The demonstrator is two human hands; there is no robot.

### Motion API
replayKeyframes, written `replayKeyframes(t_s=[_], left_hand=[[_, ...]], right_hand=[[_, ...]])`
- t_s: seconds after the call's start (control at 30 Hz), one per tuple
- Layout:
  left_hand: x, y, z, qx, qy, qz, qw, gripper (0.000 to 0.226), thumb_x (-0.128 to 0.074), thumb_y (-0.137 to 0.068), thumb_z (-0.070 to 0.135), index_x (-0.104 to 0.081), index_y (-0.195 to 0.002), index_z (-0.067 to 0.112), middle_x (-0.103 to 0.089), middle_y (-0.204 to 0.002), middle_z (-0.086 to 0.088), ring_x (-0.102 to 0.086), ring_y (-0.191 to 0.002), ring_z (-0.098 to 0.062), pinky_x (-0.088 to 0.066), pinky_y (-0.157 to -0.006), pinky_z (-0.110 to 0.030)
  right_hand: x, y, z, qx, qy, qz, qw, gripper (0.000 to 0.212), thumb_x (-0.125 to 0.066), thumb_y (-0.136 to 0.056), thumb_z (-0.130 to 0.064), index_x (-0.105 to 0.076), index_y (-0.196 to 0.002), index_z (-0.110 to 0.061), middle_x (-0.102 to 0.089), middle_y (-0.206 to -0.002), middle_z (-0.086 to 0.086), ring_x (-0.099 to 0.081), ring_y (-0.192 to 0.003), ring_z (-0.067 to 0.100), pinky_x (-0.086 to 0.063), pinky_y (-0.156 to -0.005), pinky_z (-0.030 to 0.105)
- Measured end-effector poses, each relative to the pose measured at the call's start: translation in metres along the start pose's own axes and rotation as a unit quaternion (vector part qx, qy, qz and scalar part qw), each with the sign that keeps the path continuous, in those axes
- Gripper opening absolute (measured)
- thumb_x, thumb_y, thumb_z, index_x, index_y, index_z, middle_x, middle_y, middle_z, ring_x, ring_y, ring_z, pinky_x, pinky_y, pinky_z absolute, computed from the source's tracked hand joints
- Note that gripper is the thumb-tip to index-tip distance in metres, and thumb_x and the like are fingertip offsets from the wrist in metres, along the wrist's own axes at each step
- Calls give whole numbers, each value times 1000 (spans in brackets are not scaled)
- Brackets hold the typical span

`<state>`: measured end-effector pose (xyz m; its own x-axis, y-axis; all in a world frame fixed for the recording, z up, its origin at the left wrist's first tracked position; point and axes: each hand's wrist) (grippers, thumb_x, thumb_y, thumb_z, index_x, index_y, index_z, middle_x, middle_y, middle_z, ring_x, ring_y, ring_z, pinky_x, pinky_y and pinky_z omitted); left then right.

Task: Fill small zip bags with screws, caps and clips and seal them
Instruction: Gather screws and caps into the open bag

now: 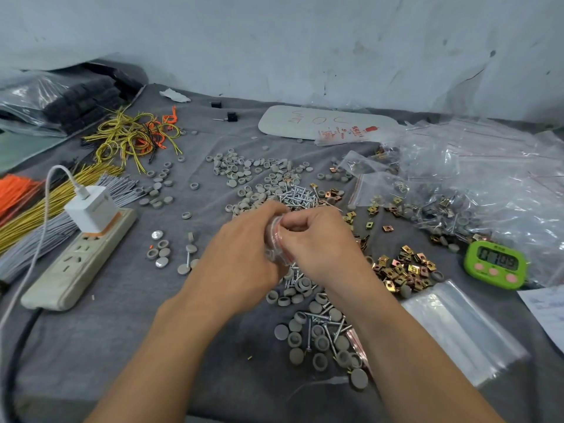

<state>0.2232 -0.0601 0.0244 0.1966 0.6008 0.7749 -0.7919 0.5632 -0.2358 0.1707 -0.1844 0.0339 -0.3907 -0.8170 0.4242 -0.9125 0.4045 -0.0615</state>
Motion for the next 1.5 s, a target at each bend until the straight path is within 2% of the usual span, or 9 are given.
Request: replayKeyframes(t_s=[0.27,0.43,0.5,0.67,0.83,0.97,1.07,1.3,1.5], left_hand=[[6,-6,-12,56,145,39,987,37,-81,-73,21,-65,-102,40,-72,-93,22,-65,-86,3,-50,-76,-27],[9,-8,-16,117,208,168,956,40,-76,-68,25,-64,-99,47,-71,-95,27,-65,-87,6,-52,-78,-32],[12,-8,-16,123,192,198,953,40,-78,-71,25,-62,-100,46,-69,-95,31,-63,-87,11,-47,-74,-25],[13,-7,-14,124,113,188,968,38,-75,-75,28,-56,-104,44,-67,-88,28,-55,-86,20,-39,-64,-7],[11,-5,-14,109,56,153,981,37,-71,-79,27,-56,-110,40,-67,-100,14,-59,-93,-15,-41,-71,-33],[10,-5,-14,97,-10,90,991,38,-74,-81,26,-51,-105,46,-60,-94,15,-53,-86,-15,-37,-69,-32],[7,-6,-12,75,-40,36,996,38,-78,-80,27,-56,-106,44,-65,-97,15,-59,-90,-16,-41,-72,-30],[2,-4,-9,54,-42,-24,997,45,-77,-78,25,-59,-116,40,-69,-100,13,-64,-94,-15,-48,-73,-32],[2,-5,-10,43,-23,-21,999,52,-79,-73,28,-60,-119,43,-70,-92,16,-55,-73,-1,-36,-56,-8]], right_hand=[[15,-1,-6,-57,-229,45,971,22,-69,-89,-5,-82,-77,-19,-60,-49,-18,-54,-45,-7,-41,-51,11],[4,2,8,-5,208,-11,978,9,-71,-91,-29,-80,-92,-31,-71,-73,-17,-65,-59,-2,-51,-56,14],[-10,8,12,11,256,-92,962,21,-76,-86,-35,-78,-105,-27,-76,-96,-5,-71,-83,13,-60,-77,29],[-26,7,13,30,359,-126,924,25,-72,-82,-8,-77,-100,-24,-69,-88,4,-67,-82,27,-55,-68,29],[-15,4,12,29,301,-66,951,30,-69,-79,-3,-79,-95,-27,-74,-91,1,-70,-86,22,-59,-80,31],[-4,0,8,4,164,65,984,46,-67,-75,8,-72,-67,-37,-69,-75,-18,-65,-73,-3,-48,-59,5],[2,1,8,20,55,116,992,37,-75,-81,1,-75,-70,-34,-73,-73,-17,-67,-71,-5,-56,-65,13],[-2,5,0,19,-66,60,996,30,-80,-74,1,-78,-82,-27,-76,-70,-12,-75,-69,5,-63,-71,30],[-2,3,2,10,-59,34,998,33,-76,-79,-11,-77,-101,-36,-77,-75,-17,-73,-70,-1,-55,-63,18]])
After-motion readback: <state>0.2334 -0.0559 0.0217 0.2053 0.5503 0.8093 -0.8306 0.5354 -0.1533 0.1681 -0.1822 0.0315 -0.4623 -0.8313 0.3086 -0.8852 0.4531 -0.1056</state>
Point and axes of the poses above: each hand's wrist, its own y-axis away from the middle knuckle, its own x-axis out of the back of the hand, z = x × y
